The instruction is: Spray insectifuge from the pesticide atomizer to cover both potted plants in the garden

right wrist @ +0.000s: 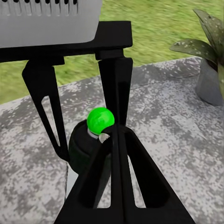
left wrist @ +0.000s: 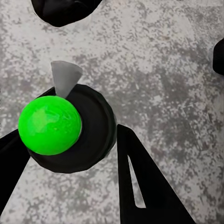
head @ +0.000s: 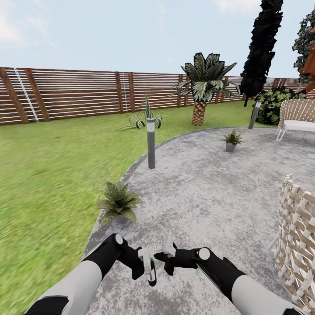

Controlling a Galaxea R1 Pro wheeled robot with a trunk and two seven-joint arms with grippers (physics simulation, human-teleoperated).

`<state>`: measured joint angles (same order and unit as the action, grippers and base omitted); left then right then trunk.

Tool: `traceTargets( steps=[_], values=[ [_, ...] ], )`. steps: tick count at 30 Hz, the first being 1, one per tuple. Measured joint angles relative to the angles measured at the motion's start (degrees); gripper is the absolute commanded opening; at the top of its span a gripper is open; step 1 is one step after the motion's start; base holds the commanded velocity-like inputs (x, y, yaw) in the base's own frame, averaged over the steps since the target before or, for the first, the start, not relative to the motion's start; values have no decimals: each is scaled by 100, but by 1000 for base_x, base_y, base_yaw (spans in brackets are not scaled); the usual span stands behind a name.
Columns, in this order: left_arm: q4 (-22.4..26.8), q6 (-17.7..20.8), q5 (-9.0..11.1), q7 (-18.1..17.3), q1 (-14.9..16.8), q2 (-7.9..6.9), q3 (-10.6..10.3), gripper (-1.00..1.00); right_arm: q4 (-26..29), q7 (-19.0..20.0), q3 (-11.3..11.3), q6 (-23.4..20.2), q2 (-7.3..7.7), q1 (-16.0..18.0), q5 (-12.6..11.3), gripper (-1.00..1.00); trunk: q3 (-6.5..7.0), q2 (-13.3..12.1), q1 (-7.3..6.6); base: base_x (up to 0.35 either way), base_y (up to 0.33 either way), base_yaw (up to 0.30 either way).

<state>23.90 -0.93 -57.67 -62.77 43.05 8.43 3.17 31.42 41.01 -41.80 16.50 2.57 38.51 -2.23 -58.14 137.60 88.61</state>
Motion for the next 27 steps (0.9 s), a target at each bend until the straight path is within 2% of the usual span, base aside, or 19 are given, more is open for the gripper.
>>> traceTargets(
  steps=[6,27],
  values=[
    [3,-3,193,0,8,4,0,-100,-4,-5,-1,-2,0,0,0,-100,0,0,0,0,0,0],
    [3,-11,238,-44,25,19,0,-100,-10,-10,-4,4,0,0,0,-100,0,0,0,0,0,0]
  ],
)
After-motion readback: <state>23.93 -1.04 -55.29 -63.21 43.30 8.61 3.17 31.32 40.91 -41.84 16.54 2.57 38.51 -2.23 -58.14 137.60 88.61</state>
